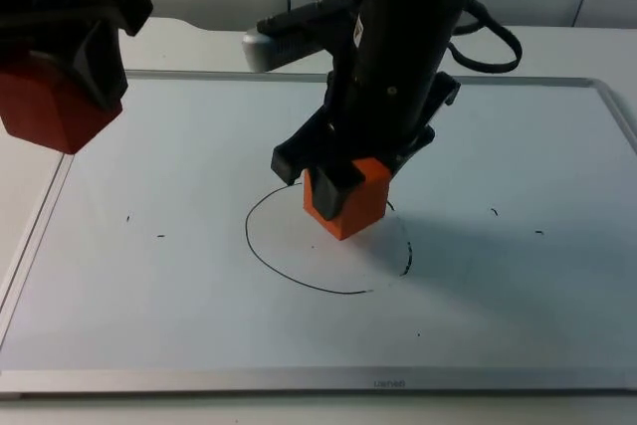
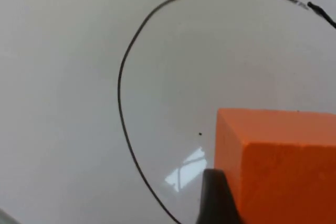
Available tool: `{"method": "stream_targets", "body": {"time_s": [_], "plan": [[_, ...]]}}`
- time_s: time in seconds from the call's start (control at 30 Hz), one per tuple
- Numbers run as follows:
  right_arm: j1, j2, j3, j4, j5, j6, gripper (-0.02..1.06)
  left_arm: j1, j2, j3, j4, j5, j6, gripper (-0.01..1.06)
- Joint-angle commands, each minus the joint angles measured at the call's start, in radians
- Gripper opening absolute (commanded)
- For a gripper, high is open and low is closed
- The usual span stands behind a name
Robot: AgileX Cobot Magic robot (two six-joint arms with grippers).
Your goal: Pick up one cube with the left hand and another cube with the right hand. First place the cube in the right hand at the target position, then stack the cube in the left hand on top.
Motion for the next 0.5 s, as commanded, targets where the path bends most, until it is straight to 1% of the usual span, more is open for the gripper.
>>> {"method": "stream_targets", "body": {"time_s": [0.0,0.17,0.27,0.47], "plan": [[0.005,0.002,-0.007,0.002,-0.025,0.005,0.00,-0.006,-0.013,-0.003,-0.006,-0.011,0.002,0.00],[0.005,0.010,-0.007,-0.005,-0.029,0.005,0.00,-0.006,-0.013,-0.003,-0.008,-0.011,0.002,0.00],[0.005,0.012,-0.007,-0.005,-0.050,0.005,0.00,-0.006,-0.013,-0.003,-0.008,-0.013,0.002,0.00],[0.005,0.034,-0.007,-0.005,-0.050,0.005,0.00,-0.006,-0.013,-0.003,-0.010,-0.013,0.002,0.00]]}}
